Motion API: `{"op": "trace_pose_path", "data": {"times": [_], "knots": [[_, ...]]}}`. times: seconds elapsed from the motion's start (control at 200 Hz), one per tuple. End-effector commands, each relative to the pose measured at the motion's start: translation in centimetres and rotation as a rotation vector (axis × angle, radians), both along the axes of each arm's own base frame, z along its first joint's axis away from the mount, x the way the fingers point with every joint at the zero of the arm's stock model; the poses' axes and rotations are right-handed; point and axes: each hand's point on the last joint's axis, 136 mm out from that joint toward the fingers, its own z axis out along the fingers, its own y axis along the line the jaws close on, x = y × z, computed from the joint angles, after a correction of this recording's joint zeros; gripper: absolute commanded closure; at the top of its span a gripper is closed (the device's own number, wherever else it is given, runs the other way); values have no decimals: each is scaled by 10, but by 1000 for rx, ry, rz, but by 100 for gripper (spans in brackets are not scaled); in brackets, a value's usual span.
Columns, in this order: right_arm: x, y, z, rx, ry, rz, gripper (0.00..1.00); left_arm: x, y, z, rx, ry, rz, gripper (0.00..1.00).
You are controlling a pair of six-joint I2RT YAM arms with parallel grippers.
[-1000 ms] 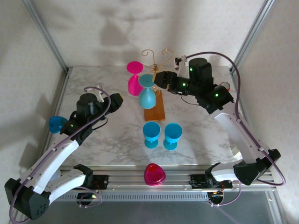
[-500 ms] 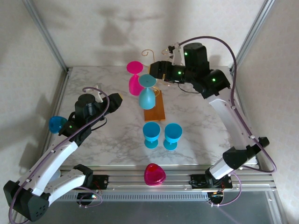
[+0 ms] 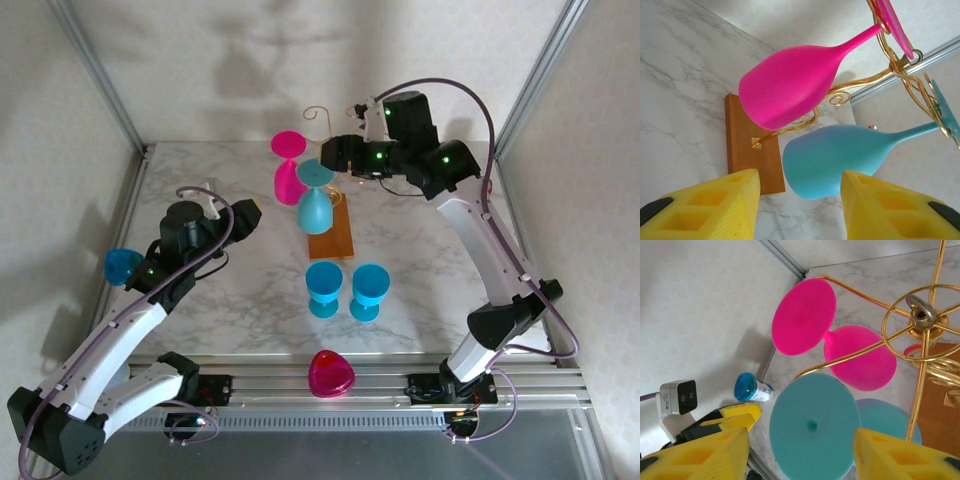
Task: Take the wine glass off the wine glass rack
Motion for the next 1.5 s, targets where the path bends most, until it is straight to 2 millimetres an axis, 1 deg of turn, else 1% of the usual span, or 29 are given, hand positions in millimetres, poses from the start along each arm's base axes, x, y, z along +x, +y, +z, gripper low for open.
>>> {"op": "trace_pose_path", "data": {"times": [0.0, 0.28, 0.681, 1.051, 1.497], "knots": [[4, -2, 2, -19, -16, 3, 43, 1, 7, 6, -10, -24, 32, 54], [11, -1, -9, -54, -2, 2, 43, -1, 9, 5, -6, -23, 39, 54], [16, 6, -18, -59, 23, 25, 42, -1, 11, 3, 0, -22, 44, 54], [10, 11, -14, -33, 35, 54, 43, -2, 14, 1, 3, -19, 52, 54], [5, 11, -16, -27, 51, 64, 43, -1, 14, 2, -2, -21, 52, 54]]}}
